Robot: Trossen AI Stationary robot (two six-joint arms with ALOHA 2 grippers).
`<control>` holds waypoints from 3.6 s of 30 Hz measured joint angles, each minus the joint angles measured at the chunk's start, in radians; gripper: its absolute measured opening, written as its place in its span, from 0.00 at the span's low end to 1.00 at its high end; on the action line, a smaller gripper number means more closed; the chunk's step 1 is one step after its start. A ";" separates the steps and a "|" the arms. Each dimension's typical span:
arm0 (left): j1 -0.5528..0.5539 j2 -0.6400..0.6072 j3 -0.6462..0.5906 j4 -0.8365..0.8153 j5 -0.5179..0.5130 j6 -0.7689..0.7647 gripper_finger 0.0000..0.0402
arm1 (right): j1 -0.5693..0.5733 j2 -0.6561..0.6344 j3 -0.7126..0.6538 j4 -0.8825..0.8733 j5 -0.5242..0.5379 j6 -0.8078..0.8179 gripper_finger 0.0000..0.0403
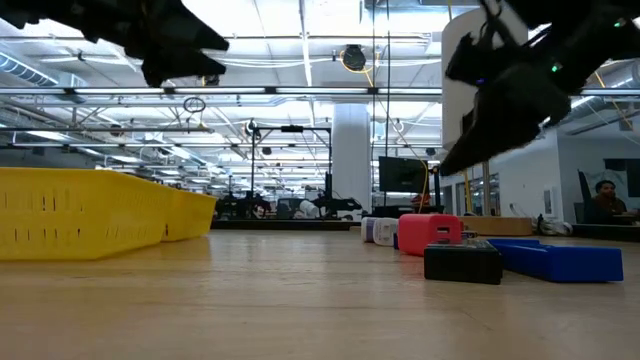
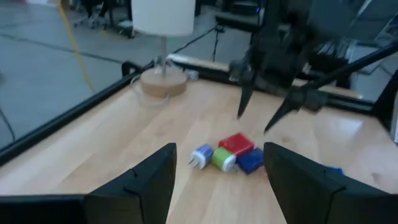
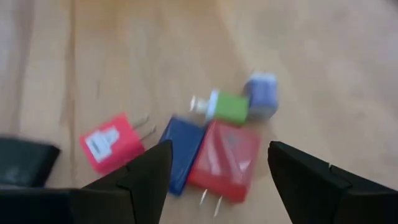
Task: Pick & Place Office items
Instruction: Put the red charger adapter into the top yellow bin
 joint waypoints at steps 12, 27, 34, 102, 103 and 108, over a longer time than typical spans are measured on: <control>0.015 -0.100 -0.151 0.109 0.112 0.009 0.61 | -0.105 0.161 0.046 -0.012 -0.073 0.019 0.63; 0.015 -0.291 -0.297 0.206 0.163 -0.029 0.61 | -0.136 0.161 0.045 -0.023 -0.123 -0.033 0.63; 0.015 -0.290 -0.297 0.205 0.141 -0.048 0.61 | -0.169 0.174 0.044 -0.063 -0.164 -0.020 0.63; 0.015 -0.289 -0.296 0.203 0.135 -0.046 0.61 | -0.185 0.170 -0.061 0.170 -0.200 -0.221 0.56; 0.015 -0.289 -0.296 0.203 0.135 -0.046 0.61 | -0.185 0.170 -0.061 0.170 -0.199 -0.222 0.56; 0.015 -0.289 -0.296 0.203 0.135 -0.045 0.61 | -0.185 0.170 -0.060 0.170 -0.199 -0.222 0.53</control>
